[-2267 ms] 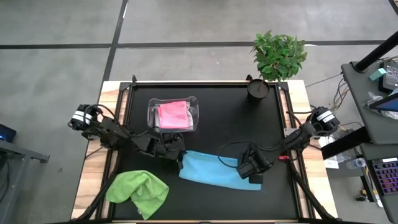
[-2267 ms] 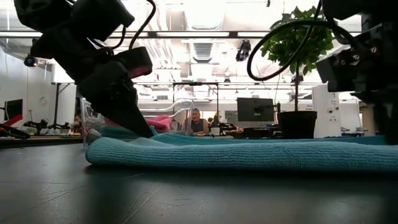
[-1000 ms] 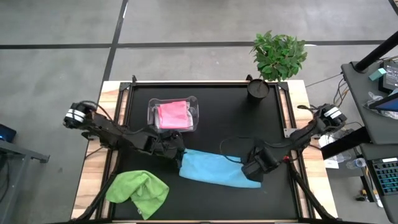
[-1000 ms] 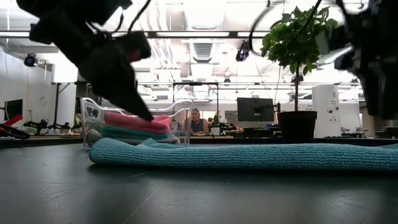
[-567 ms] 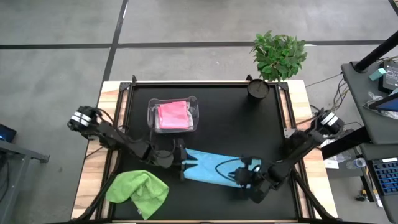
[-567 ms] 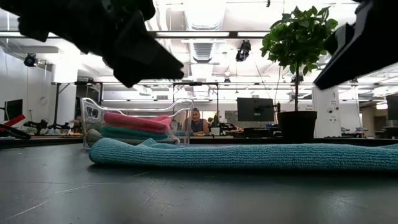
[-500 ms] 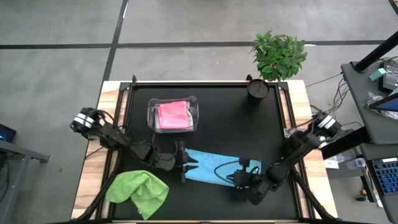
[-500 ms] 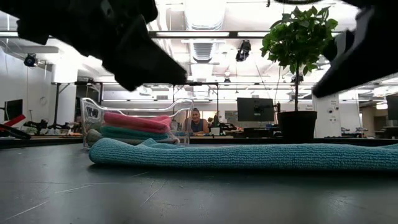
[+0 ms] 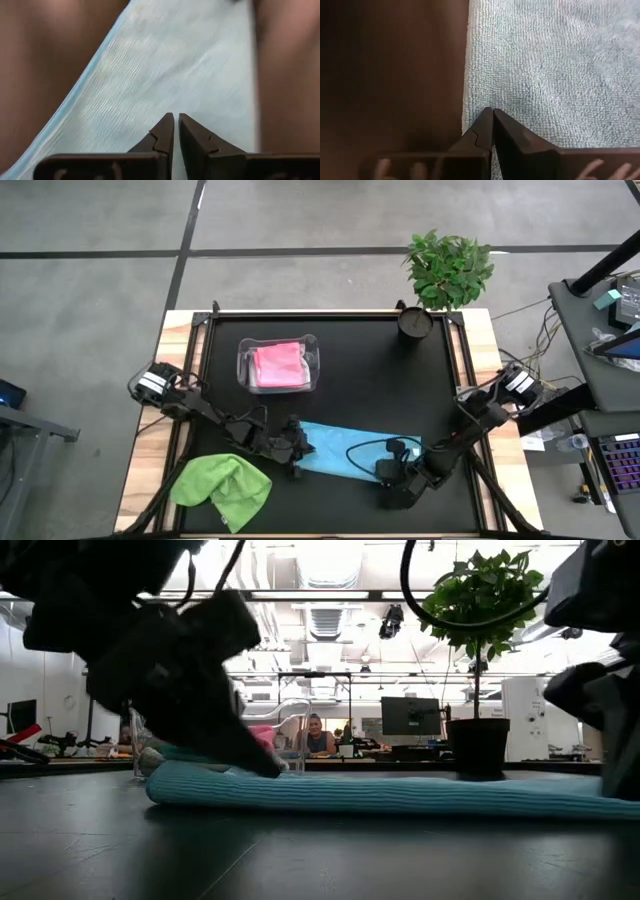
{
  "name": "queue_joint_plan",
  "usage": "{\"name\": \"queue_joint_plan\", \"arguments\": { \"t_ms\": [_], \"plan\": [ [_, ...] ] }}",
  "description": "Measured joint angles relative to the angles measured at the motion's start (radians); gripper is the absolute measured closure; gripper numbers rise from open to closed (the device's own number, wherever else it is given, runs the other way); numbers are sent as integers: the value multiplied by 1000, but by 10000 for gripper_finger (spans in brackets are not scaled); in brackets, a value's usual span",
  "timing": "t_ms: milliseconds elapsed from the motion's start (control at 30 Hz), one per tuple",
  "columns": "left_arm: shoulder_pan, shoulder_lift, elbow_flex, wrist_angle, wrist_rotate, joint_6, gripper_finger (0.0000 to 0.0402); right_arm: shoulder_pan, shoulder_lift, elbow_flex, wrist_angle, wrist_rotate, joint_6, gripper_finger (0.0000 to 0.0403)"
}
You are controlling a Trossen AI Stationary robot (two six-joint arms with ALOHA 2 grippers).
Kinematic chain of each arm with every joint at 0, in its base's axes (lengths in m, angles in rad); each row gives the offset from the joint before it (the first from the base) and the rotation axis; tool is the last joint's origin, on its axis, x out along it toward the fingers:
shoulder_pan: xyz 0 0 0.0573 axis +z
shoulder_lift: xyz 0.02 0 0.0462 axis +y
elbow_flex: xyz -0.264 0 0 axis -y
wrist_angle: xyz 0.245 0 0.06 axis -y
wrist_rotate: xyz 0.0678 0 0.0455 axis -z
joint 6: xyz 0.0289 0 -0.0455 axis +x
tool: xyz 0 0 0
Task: Fold microfiber towels
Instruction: Fold the blue microfiber cloth
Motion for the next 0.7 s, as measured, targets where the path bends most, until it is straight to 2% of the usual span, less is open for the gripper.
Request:
{"name": "queue_joint_plan", "arguments": {
  "t_ms": [200, 467, 567, 700],
  "plan": [
    [3, -3, 3, -148, -6, -93, 391, 11, -12, 4, -51, -92, 44, 394],
    [3, -45, 15, -213, 52, -65, 392, 20, -118, -1, -215, -129, 70, 394],
    [3, -90, 16, -215, 58, -33, 392, 19, -172, -1, -304, -76, 113, 394],
    [5, -143, 15, -190, 7, 13, 392, 18, -196, -28, -349, 64, 140, 394]
  ]
}}
